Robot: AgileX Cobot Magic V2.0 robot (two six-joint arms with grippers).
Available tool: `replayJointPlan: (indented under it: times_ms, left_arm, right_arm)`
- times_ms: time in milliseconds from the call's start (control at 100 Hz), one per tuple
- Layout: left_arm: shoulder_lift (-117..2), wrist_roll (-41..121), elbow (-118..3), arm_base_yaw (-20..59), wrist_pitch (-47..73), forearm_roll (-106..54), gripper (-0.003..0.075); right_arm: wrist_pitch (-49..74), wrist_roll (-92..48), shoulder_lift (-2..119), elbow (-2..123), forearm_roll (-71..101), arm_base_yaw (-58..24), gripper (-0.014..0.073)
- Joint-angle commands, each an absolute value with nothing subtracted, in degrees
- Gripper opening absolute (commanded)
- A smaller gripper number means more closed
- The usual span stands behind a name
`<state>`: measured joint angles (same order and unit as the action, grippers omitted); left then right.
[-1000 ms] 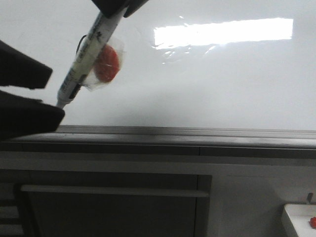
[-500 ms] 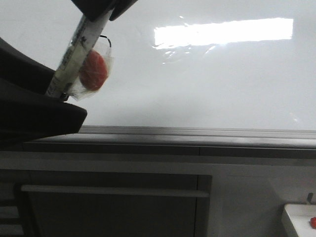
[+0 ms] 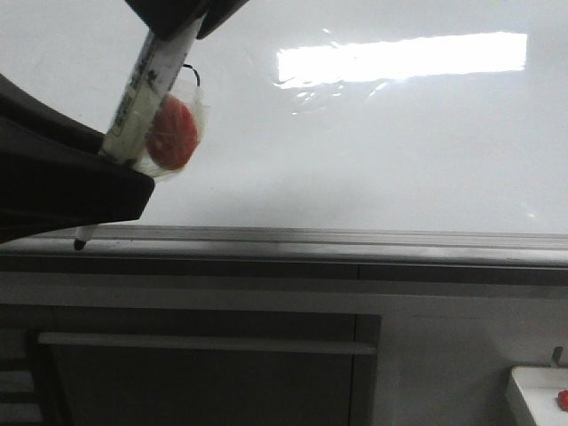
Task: Write number 0 on whiteboard
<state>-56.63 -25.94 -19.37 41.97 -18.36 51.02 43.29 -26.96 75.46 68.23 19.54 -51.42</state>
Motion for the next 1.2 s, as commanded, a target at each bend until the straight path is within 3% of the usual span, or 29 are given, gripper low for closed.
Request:
replayJointPlan:
  times_ms: [0,50,170,230,540,730,1190]
  left_arm:
    - [-56.15,-27.13,-21.23,42.3,-21.97,47.79,-0.002]
    - [-56.15,-27.13,-21.23,42.3,-21.72,46.39,-0.002]
    - [-56.15,-27.13,-21.23,42.3,-19.79,43.26,-0.002]
    - [-56.15,-27.13,-21.23,41.99,-18.28,42.14,-0.002]
    - [-56.18,-27.13,-21.23,28.63,-17.57,18.78,-0.002]
    - [-57.96,-27.13,-21.48,20.39,-17.86,16.93,-0.002]
    - [-67.14,-31.84,-30.78,20.0,-8.11,16.45,-0.002]
  right_arm:
    - [38.54,-27.58,73.41,69.77,20.57,-51.53,0.0013]
    - [37.94,-27.58,73.41,69.77,20.38,-51.43,0.0114]
    - [33.82,-27.58,73.41,69.77,18.96,-51.18,0.0479]
    - [30.38,-27.46,73.41,69.77,18.96,-50.67,0.0554]
    - [22.33,-27.34,73.41,69.87,18.96,-50.08,0.044]
    - [22.33,-27.34,73.41,69.87,18.96,-50.08,0.0418]
    - [23.71,-27.34,73.41,69.87,18.96,-50.08,0.0417]
